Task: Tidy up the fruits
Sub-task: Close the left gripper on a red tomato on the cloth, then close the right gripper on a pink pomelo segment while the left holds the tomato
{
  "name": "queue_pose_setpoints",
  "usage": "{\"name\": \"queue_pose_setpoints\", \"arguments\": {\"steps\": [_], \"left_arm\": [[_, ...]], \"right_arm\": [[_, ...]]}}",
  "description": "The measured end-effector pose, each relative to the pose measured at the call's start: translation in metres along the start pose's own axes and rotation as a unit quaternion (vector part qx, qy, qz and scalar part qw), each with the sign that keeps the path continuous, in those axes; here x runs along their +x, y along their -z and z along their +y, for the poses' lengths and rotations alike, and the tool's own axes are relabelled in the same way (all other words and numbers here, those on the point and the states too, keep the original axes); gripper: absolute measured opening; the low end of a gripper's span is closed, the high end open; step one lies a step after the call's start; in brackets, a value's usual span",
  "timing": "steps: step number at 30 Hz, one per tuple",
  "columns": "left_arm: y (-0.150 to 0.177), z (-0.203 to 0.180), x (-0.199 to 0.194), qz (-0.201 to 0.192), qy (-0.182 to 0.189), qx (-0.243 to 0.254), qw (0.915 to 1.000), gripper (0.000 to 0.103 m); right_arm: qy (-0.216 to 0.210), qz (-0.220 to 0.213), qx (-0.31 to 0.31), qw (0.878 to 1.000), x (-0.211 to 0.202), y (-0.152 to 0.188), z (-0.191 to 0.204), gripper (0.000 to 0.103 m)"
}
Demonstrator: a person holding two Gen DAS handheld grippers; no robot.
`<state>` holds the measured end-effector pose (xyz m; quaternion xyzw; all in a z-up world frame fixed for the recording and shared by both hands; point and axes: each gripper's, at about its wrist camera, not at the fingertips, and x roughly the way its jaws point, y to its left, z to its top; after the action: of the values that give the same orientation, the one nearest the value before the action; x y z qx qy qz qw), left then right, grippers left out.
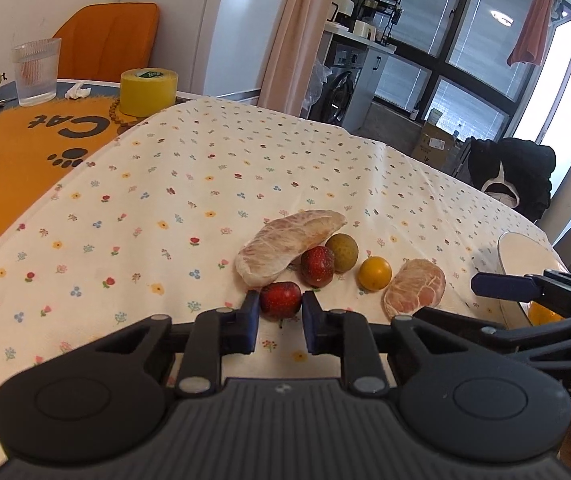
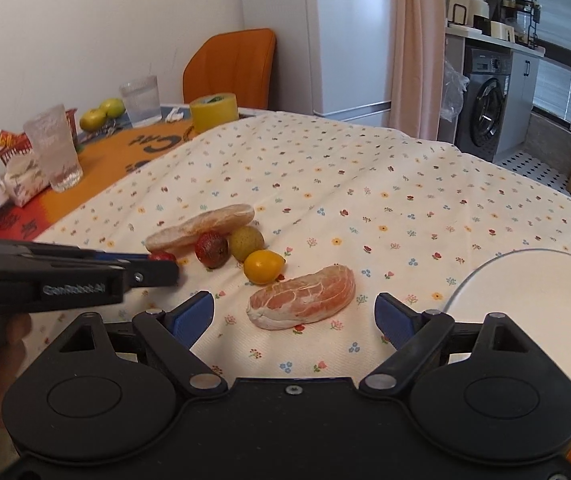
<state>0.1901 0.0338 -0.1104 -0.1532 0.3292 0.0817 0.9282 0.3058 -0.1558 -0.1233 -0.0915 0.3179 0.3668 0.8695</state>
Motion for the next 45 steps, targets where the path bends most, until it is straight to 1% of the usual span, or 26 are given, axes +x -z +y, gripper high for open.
{"name": "queue_pose_setpoints", "arguments": {"steps": [6,11,14,18,24,27,28,29,31,35,38,45], "left_arm": [[0.000,0.006,-0.008,-0.003,-0.003,-0.010,0.9999,0.021],[0.000,0.011,-0.017,-0.012,-0.010,-0.012,0.9998,0.021],[0.001,0.016,-0.021,-0.013,-0.015,-0.017,0.9997,0.021],[0.003,0.021,-0.024,-0.014,-0.018,-0.022,0.9995,0.021],[0.005,0.027,-0.026,-0.016,-0.022,-0.029,0.9992,0.021],[0.006,0.029,-0.027,-0.016,-0.021,-0.031,0.9992,0.021],[0.006,0.029,-0.027,-0.016,-0.021,-0.032,0.9991,0.021],[0.006,0.029,-0.027,-0.017,-0.020,-0.033,0.9991,0.021],[0.006,0.029,-0.028,-0.017,-0.018,-0.033,0.9991,0.021],[0.008,0.027,-0.032,-0.021,-0.013,-0.030,0.9992,0.021],[0.008,0.027,-0.036,-0.023,-0.013,-0.031,0.9992,0.021],[0.008,0.023,-0.044,-0.032,-0.011,-0.029,0.9990,0.021]], "right_arm": [[-0.009,0.010,-0.016,1.000,0.010,-0.002,0.003,0.086],[0.003,0.016,-0.029,0.999,0.021,-0.003,0.005,0.086],[0.002,0.020,-0.031,0.999,0.028,-0.003,0.003,0.086],[0.016,0.020,-0.051,0.998,0.035,-0.003,0.004,0.085],[0.017,0.016,-0.051,0.998,0.041,-0.007,-0.001,0.085],[0.018,0.018,-0.052,0.998,0.041,-0.007,-0.001,0.082],[0.019,0.017,-0.054,0.998,0.039,-0.007,0.000,0.079],[0.019,0.015,-0.061,0.998,0.038,-0.007,0.001,0.065],[0.012,0.020,-0.056,0.998,0.035,-0.008,0.002,0.064],[0.015,0.021,-0.053,0.998,0.031,-0.007,0.005,0.063],[0.009,0.017,-0.042,0.999,0.026,-0.006,0.005,0.063],[0.007,0.001,-0.043,0.999,0.009,-0.006,0.011,0.063]]}}
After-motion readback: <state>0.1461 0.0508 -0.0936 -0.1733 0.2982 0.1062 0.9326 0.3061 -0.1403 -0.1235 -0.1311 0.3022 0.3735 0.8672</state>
